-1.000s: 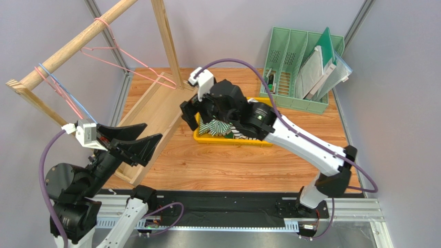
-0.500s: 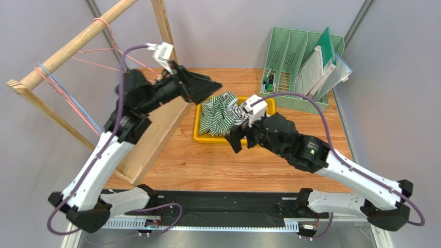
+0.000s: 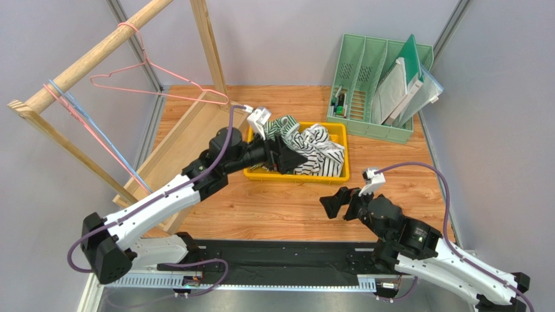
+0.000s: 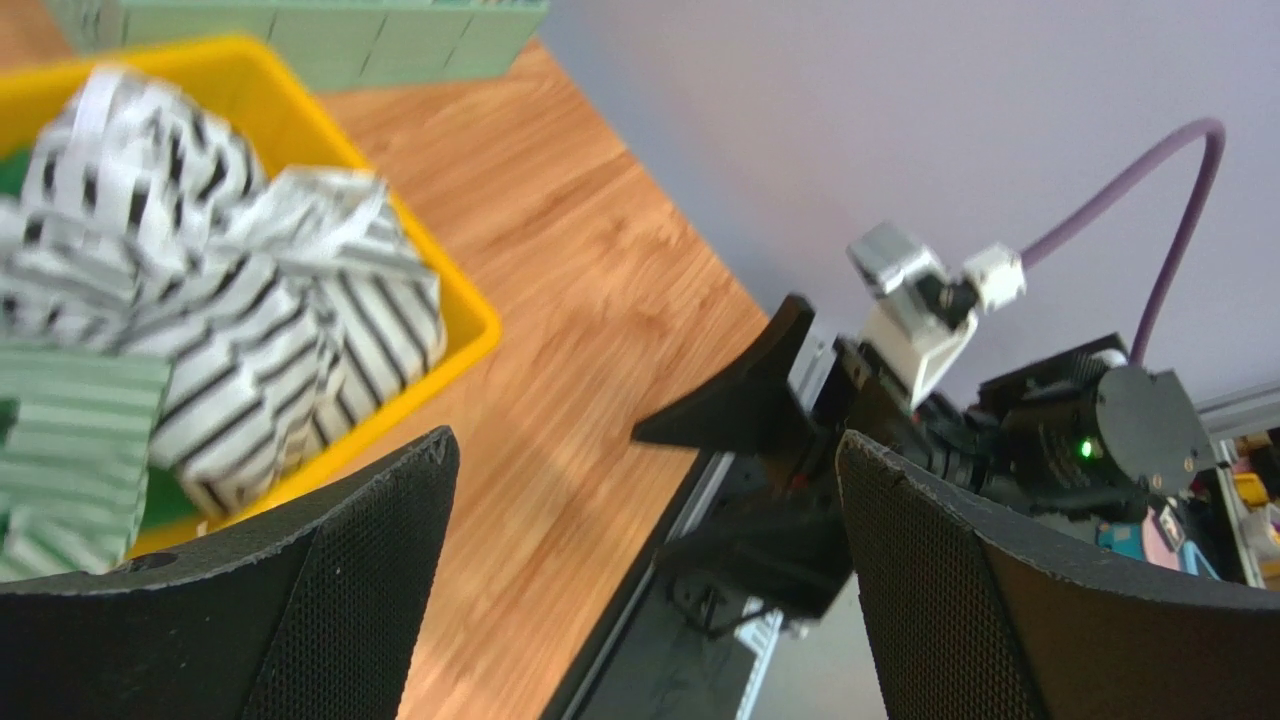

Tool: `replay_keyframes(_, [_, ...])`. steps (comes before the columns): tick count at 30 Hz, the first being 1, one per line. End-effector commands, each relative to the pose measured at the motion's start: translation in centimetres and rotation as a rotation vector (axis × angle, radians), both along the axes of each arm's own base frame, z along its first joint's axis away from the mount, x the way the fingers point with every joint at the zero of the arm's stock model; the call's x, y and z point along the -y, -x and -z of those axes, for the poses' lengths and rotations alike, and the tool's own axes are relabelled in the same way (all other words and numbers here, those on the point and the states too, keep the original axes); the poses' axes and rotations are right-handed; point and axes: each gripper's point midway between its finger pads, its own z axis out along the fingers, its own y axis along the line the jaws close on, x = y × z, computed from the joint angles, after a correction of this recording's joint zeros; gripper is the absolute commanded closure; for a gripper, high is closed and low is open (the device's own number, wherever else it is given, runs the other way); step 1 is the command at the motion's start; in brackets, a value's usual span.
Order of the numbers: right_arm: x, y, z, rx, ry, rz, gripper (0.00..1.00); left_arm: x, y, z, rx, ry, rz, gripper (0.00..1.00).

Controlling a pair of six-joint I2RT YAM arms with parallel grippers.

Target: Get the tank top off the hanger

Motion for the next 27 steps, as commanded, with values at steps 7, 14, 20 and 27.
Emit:
replay_keyframes(7, [1.7, -0.4, 3.2, -0.070, -0.390, 0.205, 0.00, -7.1, 6.3, 10.5, -0.165, 0.075, -0.073, 0.01])
replay_keyframes(14, [-0.8, 0.3, 6.9, -0.192, -0.491, 0.159, 0.00, -11.4, 9.1, 16.0, -0.234, 0.158, -0.143, 0.01])
replay_keyframes(20, [-2.9, 1.8, 6.9, -0.179, -0.481, -0.006, 0.00, -13.2, 10.8, 17.5, -0.216, 0.242, -0.134, 0.01])
replay_keyframes(27, [-2.9, 2.3, 9.1, -0.218, -0.433, -0.015, 0.00, -12.3, 11.2, 22.1, -0.308, 0.108, -0.104, 0.01])
